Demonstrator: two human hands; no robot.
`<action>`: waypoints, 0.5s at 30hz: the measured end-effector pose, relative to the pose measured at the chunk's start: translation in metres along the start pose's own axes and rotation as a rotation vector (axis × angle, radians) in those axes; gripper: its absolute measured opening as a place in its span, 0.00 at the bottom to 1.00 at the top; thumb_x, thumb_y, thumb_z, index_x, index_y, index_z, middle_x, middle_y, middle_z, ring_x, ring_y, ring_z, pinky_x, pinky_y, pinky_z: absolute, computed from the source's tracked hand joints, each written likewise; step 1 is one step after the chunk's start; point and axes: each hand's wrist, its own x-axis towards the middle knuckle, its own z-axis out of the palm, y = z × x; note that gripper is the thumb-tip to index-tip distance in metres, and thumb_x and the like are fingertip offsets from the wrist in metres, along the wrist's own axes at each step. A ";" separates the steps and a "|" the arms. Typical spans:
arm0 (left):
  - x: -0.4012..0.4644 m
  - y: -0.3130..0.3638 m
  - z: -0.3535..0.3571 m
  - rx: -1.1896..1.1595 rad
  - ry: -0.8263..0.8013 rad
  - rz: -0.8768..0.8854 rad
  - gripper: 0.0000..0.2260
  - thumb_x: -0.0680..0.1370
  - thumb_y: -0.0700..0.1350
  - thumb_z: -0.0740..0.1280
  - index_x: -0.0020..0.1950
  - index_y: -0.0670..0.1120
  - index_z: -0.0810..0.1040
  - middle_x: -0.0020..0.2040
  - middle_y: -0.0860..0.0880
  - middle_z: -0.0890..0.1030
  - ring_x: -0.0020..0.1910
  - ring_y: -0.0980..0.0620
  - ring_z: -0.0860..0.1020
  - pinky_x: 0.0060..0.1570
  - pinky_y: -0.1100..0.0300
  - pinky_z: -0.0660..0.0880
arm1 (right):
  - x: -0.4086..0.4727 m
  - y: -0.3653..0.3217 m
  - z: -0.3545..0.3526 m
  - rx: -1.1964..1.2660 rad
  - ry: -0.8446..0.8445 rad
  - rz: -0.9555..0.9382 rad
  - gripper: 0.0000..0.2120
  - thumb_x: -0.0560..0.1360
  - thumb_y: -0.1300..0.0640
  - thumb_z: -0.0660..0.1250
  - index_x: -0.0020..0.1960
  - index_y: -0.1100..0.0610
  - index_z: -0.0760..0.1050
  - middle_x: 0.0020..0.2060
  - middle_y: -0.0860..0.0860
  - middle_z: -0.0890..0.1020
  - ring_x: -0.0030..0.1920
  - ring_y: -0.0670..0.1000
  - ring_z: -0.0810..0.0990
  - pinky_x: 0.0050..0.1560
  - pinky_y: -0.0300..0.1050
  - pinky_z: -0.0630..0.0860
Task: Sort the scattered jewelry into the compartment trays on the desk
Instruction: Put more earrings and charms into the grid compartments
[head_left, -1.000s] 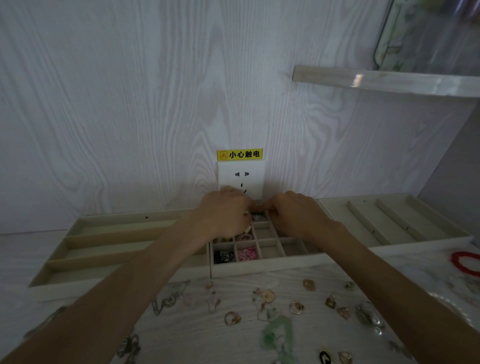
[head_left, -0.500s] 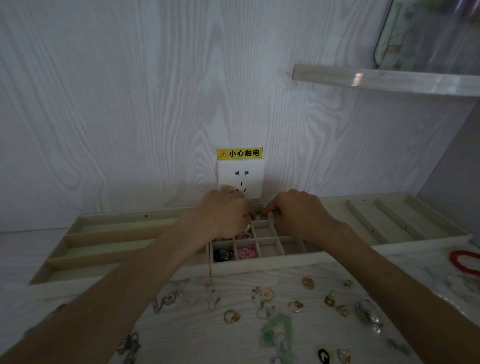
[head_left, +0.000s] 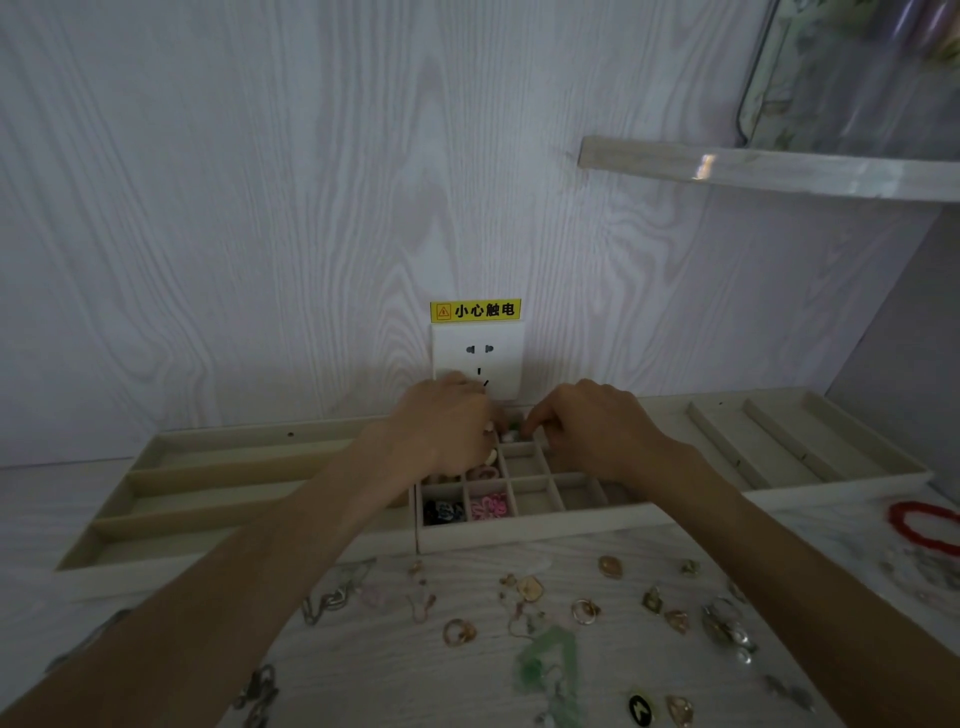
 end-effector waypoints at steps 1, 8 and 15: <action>0.000 0.000 -0.001 -0.010 0.019 0.000 0.15 0.78 0.44 0.58 0.63 0.53 0.76 0.56 0.47 0.75 0.61 0.48 0.68 0.52 0.55 0.69 | 0.000 0.000 0.000 -0.004 0.000 -0.001 0.17 0.75 0.59 0.58 0.55 0.42 0.80 0.53 0.51 0.82 0.46 0.53 0.80 0.41 0.43 0.71; 0.001 0.003 0.001 -0.023 0.000 0.014 0.18 0.78 0.43 0.57 0.66 0.56 0.73 0.57 0.47 0.75 0.63 0.47 0.67 0.53 0.55 0.68 | -0.002 -0.003 -0.004 -0.031 -0.002 -0.014 0.18 0.76 0.59 0.58 0.56 0.42 0.79 0.53 0.51 0.82 0.47 0.54 0.79 0.42 0.43 0.71; 0.000 0.001 0.002 -0.065 0.035 0.002 0.18 0.77 0.44 0.59 0.67 0.56 0.73 0.57 0.48 0.75 0.64 0.48 0.67 0.56 0.54 0.68 | -0.003 0.000 -0.005 -0.018 -0.003 -0.002 0.18 0.75 0.60 0.59 0.56 0.43 0.79 0.52 0.49 0.82 0.45 0.51 0.79 0.37 0.40 0.66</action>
